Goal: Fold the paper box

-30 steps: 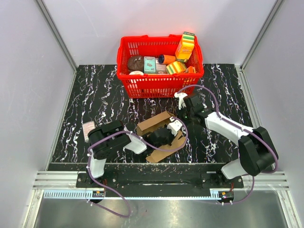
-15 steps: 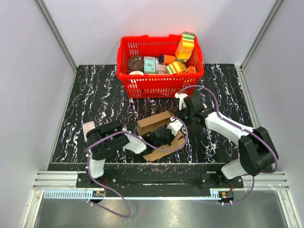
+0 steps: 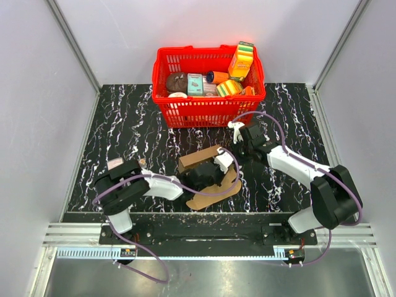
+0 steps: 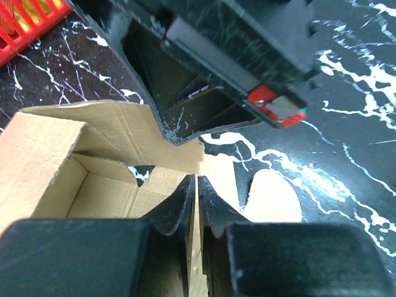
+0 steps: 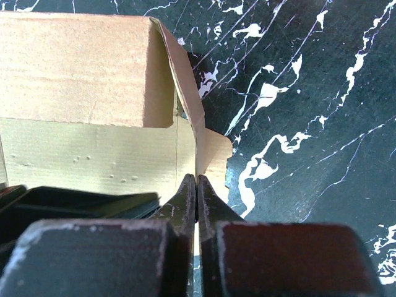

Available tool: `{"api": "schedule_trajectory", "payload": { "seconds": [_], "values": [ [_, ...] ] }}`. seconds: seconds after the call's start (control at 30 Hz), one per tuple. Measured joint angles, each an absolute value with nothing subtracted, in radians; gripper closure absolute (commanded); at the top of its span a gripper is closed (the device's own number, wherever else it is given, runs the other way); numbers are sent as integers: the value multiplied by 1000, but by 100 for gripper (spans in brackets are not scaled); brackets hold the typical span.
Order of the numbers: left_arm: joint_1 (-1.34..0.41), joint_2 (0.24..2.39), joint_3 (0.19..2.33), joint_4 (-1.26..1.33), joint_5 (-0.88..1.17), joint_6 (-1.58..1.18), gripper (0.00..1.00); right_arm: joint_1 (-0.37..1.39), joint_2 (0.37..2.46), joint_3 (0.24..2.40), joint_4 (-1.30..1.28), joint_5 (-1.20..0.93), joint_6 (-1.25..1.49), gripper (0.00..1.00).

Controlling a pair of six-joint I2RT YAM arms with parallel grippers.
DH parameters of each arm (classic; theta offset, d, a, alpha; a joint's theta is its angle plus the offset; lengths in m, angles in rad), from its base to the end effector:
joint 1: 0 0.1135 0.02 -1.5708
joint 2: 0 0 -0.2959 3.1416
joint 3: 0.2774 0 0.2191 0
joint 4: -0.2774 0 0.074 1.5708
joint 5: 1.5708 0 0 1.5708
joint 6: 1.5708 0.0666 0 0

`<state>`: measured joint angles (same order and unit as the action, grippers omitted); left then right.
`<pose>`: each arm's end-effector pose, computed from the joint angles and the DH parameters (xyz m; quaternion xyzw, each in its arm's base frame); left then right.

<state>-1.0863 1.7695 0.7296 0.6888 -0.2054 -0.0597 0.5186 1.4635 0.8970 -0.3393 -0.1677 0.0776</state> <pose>0.1832 -0.3189 0.2044 0.3493 0.7392 -0.2383 0.5243 0.2416 0.1507 0.2353 -0.2327 0.9131 0.1712 0.2877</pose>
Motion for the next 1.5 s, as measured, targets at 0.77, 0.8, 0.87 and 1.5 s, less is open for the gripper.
{"api": "schedule_trajectory", "payload": {
  "seconds": [0.77,0.8,0.87,1.5],
  "values": [
    [-1082,1170,538,535,-146,-44,100,519,1464,897,-342,-168,81,100],
    [-1074,1163,533,533,-167,-42,100,519,1464,897,-343,-168,80,100],
    [-1052,1161,521,524,-194,-41,100,519,1464,897,-343,-168,81,100],
    [-911,1260,466,510,-234,-75,100,532,1464,897,-343,-168,88,100]
  ]
}}
